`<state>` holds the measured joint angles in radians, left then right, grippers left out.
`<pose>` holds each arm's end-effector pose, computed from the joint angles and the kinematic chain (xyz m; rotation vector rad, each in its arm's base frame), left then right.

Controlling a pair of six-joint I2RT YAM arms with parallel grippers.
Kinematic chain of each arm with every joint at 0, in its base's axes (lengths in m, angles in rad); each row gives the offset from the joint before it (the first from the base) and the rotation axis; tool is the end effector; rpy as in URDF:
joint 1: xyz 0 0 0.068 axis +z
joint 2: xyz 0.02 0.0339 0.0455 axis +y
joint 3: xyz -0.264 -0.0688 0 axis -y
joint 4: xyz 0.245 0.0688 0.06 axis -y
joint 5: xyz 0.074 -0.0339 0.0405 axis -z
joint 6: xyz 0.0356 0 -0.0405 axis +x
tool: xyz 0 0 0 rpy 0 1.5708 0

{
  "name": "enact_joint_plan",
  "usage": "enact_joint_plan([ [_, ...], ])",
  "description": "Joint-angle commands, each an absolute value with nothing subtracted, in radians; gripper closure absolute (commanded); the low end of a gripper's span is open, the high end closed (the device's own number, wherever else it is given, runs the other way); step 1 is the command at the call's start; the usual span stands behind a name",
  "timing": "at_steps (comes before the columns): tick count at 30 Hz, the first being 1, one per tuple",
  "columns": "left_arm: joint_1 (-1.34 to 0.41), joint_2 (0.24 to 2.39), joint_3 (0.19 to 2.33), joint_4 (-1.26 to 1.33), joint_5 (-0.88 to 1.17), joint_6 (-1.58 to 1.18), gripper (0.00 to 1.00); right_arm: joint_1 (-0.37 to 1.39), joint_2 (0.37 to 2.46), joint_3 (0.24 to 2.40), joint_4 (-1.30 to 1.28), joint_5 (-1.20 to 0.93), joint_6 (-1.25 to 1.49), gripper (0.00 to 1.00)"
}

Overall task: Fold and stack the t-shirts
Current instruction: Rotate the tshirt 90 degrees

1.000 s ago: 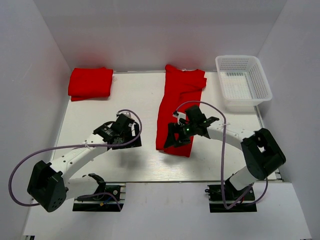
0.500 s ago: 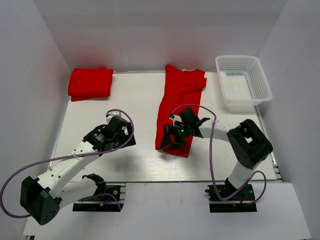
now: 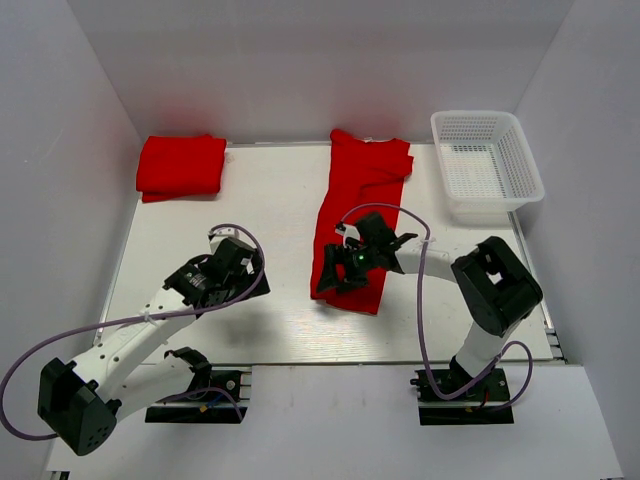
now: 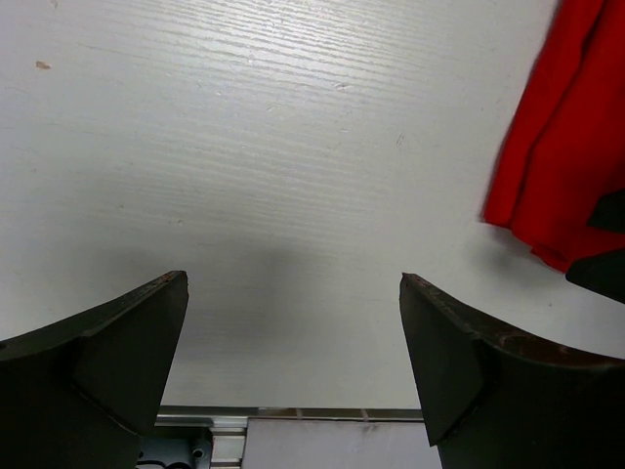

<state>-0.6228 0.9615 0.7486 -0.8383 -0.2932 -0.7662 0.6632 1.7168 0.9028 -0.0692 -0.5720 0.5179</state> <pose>0.1479 -0.0936 0.2431 -0.2832 2.5425 -0.1448 0.2531 0.2222 0.1574 -0.4685 2.6112 1.1704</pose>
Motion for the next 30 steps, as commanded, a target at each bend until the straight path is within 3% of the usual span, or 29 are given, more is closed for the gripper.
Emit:
enact_joint_plan([
  [1, -0.618, 0.937, 0.729, -0.841, -0.307, -0.778, 0.01, 0.67, 1.743, 0.936, -0.022, -0.587, 0.538, 0.12],
  [3, -0.618, 0.937, 0.729, -0.841, -0.307, -0.778, 0.01, 0.673, 1.746, 0.928, -0.014, -0.592, 0.551, 0.15],
  [5, -0.618, 0.937, 0.729, -0.841, -0.307, -0.778, 0.01, 0.675, 1.744, 0.928, -0.017, -0.578, 0.571, 0.25],
  [6, -0.618, 0.937, 0.729, -0.841, -0.307, -0.778, 0.01, 0.673, 1.743, 0.916, 0.026, -0.574, 0.575, 0.33],
  [7, -0.618, 0.937, 0.72, -0.832, -0.307, -0.778, 0.01, 0.675, 1.737, 0.914, 0.032, -0.568, 0.593, 0.52],
  [9, -0.618, 0.937, 0.71, -0.822, -0.307, -0.778, 0.01, 0.68, 1.711, 0.907, 0.04, -0.531, 0.601, 0.72],
  [13, -0.618, 0.937, 0.701, -0.813, -0.298, -0.778, 0.01, 0.683, 1.706, 0.908, 0.023, -0.505, 0.603, 0.9],
  [14, -0.618, 0.937, 0.701, -0.813, -0.298, -0.778, 0.01, 0.684, 1.706, 0.91, 0.023, -0.502, 0.603, 0.98],
  [30, -0.618, 0.919, 0.672, -0.773, -0.259, -0.769, 0.01, 0.701, 1.667, 0.951, 0.124, -0.592, 0.614, 1.0],
])
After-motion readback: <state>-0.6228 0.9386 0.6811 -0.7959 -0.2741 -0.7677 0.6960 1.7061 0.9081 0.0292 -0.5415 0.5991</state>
